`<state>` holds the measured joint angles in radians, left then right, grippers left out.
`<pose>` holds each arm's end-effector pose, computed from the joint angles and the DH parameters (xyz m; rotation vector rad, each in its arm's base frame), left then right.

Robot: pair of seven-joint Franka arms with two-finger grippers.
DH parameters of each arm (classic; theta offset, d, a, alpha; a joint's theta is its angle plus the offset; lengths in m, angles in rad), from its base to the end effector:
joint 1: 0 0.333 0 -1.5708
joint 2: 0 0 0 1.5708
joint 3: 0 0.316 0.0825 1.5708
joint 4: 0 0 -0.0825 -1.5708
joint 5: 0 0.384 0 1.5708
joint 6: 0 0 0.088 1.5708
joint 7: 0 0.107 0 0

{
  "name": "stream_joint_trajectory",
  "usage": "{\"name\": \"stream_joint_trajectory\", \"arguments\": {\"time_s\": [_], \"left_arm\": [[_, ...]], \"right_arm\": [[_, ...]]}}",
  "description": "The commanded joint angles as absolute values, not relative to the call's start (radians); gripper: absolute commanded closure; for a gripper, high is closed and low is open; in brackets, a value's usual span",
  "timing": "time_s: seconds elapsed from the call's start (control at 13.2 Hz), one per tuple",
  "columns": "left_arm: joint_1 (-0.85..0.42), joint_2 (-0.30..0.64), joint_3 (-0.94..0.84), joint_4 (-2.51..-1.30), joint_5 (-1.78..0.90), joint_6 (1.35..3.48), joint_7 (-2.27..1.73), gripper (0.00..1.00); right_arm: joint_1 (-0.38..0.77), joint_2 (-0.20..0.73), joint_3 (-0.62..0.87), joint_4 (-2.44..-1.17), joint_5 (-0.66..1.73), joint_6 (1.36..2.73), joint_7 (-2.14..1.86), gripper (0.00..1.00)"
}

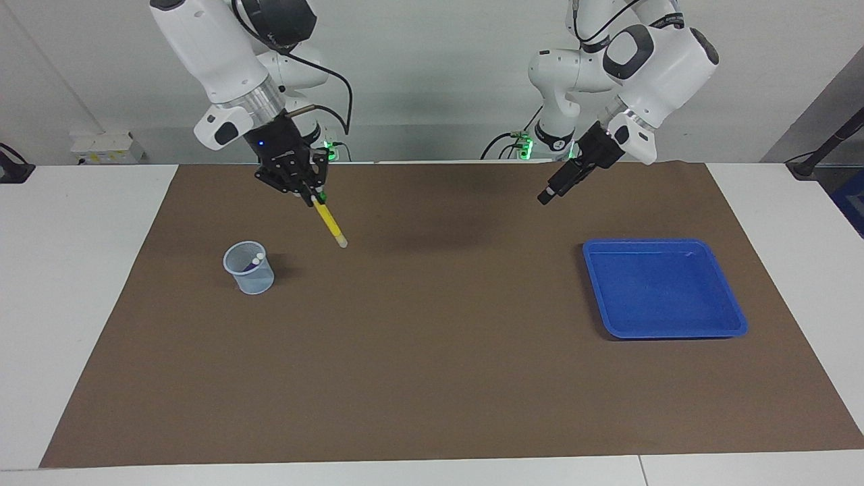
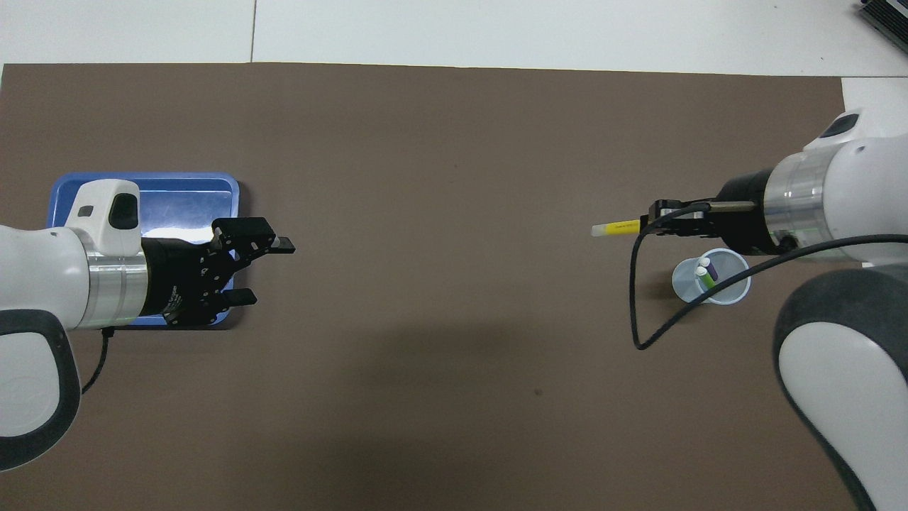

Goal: Right arm passes pens to left for tray arrangement
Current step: 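Lift the yellow pen with the right gripper while the left gripper approaches, then close the left gripper on the yellow pen held by the right gripper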

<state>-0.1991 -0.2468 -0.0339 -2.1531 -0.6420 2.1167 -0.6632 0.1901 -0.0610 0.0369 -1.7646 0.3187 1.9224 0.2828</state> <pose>0.4838 -0.1441 0.5331 2.3773 0.8859 -0.0838 0.5447 0.1490 0.6024 -2.7770 0.1851 -0.1864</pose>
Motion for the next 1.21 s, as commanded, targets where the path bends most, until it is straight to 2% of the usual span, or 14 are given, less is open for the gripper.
{"name": "stream_joint_trajectory", "arguments": {"time_s": [0.0,0.38,0.68,0.91,1.13], "left_arm": [[-0.276,-0.302,-0.021,-2.241,-0.747,2.259,-0.760,0.00],[-0.497,-0.310,-0.021,-2.348,-0.873,2.679,-1.113,0.00],[-0.561,-0.305,-0.026,-2.350,-0.923,2.742,-1.196,0.00],[-0.632,-0.293,-0.026,-2.350,-0.927,2.831,-1.284,0.00],[-0.641,-0.276,-0.026,-2.350,-0.928,2.852,-1.296,0.00]], "right_arm": [[0.254,-0.060,0.035,-1.792,0.414,2.021,0.466,1.00],[0.417,-0.040,0.035,-1.818,0.448,2.224,0.725,1.00],[0.512,-0.002,0.037,-1.833,0.522,2.390,0.874,1.00],[0.548,0.031,0.037,-1.836,0.522,2.417,0.884,1.00],[0.555,0.038,0.037,-1.835,0.523,2.441,0.877,1.00]]}}
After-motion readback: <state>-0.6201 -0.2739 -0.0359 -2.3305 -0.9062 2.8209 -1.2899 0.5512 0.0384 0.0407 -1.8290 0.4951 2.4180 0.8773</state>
